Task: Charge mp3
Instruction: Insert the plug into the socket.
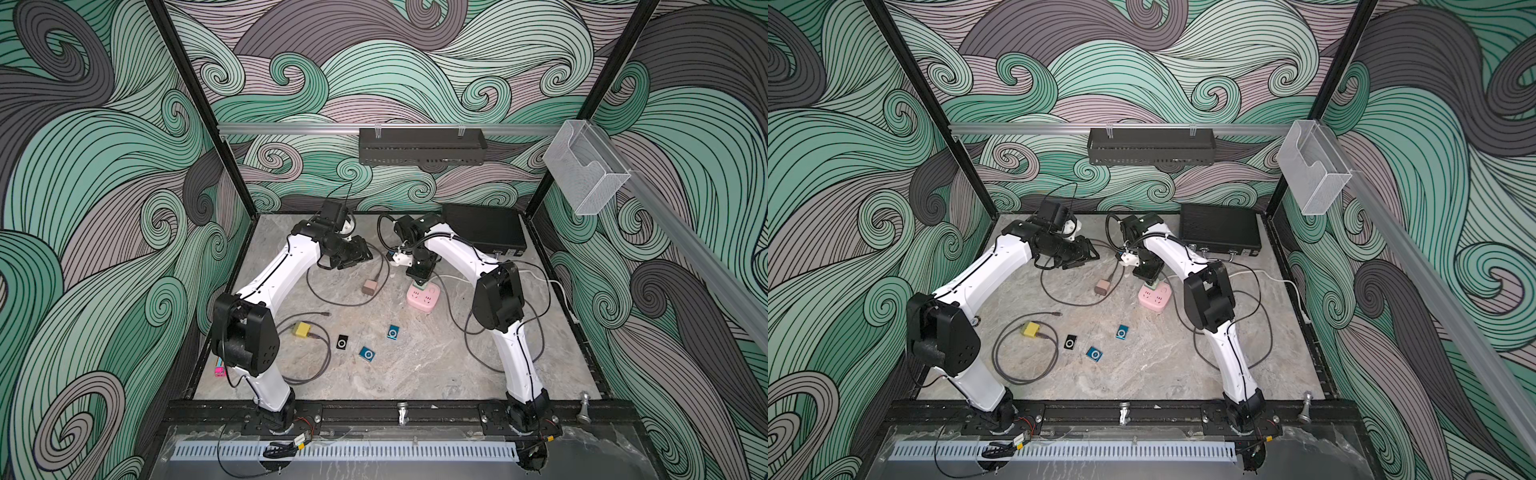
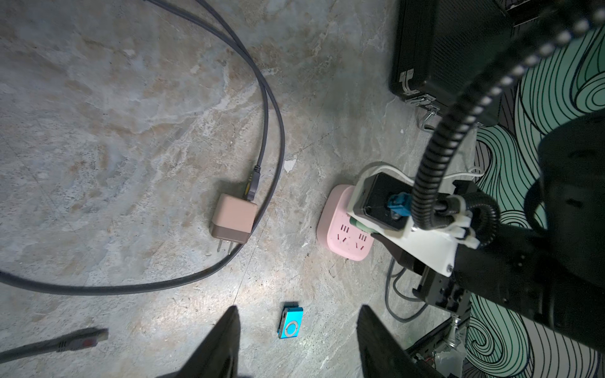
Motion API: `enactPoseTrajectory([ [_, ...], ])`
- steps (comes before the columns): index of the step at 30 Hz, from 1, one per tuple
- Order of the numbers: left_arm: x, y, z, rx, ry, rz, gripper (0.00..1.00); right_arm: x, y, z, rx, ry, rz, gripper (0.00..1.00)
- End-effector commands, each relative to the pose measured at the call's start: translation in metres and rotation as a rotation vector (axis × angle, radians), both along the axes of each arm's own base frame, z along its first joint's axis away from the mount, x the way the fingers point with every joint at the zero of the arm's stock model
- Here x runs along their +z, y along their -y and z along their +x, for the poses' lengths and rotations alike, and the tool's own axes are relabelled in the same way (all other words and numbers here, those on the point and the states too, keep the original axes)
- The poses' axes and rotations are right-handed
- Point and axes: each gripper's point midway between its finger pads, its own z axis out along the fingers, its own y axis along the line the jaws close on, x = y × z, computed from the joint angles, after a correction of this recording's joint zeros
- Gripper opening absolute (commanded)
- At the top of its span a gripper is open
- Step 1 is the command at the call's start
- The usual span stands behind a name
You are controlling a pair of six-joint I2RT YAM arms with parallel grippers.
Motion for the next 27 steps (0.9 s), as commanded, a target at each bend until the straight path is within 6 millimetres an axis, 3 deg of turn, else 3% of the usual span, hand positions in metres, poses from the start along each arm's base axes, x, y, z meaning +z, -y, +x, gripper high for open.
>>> enactPoseTrajectory([
  [1,-0.003,-0.001,0.0,-0.008,-0.005,-0.003,0.56,-0.006,0.006,0.001,0.042,-0.011,-0.052,0.0],
  [14,-0.004,-0.002,0.002,0.005,-0.015,-0.01,0.57,-0.014,0.003,-0.005,0.032,-0.04,-0.058,0.0],
  [21,0.005,-0.003,0.0,0.006,0.003,-0.018,0.56,-0.05,0.008,-0.02,0.034,-0.118,-0.168,0.0],
  [27,0.007,-0.003,-0.001,0.008,0.008,-0.025,0.57,-0.063,0.018,-0.021,0.042,-0.13,-0.232,0.0],
])
